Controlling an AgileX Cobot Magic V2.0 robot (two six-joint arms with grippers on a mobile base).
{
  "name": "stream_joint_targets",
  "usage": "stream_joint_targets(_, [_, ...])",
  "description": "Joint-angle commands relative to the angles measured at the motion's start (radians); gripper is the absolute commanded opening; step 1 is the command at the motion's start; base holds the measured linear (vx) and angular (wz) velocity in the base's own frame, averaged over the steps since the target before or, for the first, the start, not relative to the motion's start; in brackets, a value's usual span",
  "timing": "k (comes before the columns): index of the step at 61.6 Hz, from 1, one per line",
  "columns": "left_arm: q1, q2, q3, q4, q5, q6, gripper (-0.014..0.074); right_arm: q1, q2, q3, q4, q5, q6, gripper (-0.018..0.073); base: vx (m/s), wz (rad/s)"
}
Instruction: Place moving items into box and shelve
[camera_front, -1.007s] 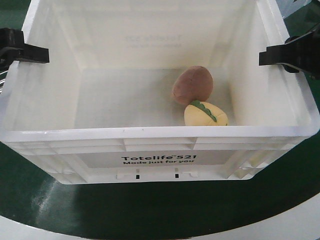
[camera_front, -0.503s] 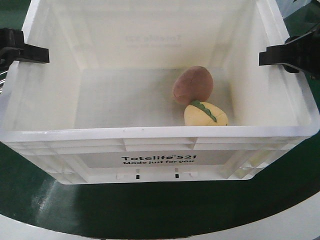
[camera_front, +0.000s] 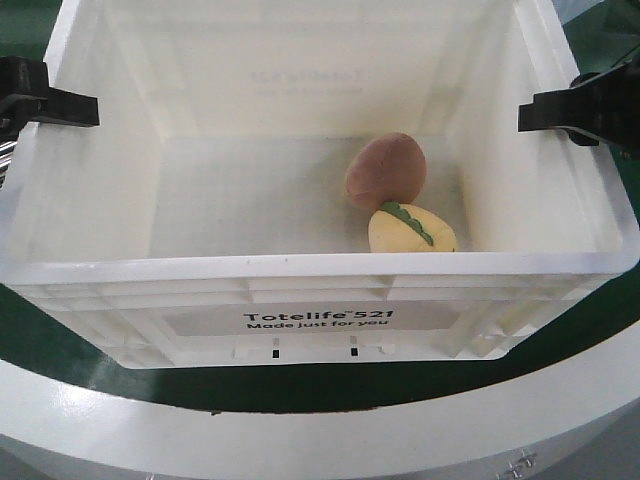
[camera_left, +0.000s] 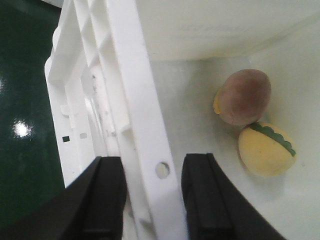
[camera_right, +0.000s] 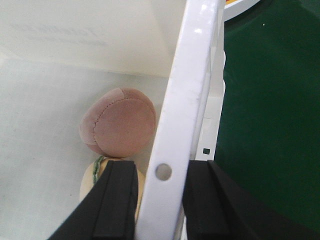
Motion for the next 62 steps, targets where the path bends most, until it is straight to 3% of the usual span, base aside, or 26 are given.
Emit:
stream_joint_targets(1, [-0.011,-0.031,-0.045,-0.175,-0.077,0.02,0.0003,0.013,-0.04,-0.049,0.141,-0.098,-0.04,-0.0006,-0.13,-0.01])
stream_joint_targets(62, [-0.011,-0.03,-0.045,-0.175,-0.077,0.02,0.0003,0.013,-0.04,-0.049,0.143,-0.095,-0.04,-0.0006,-0.14,0.11])
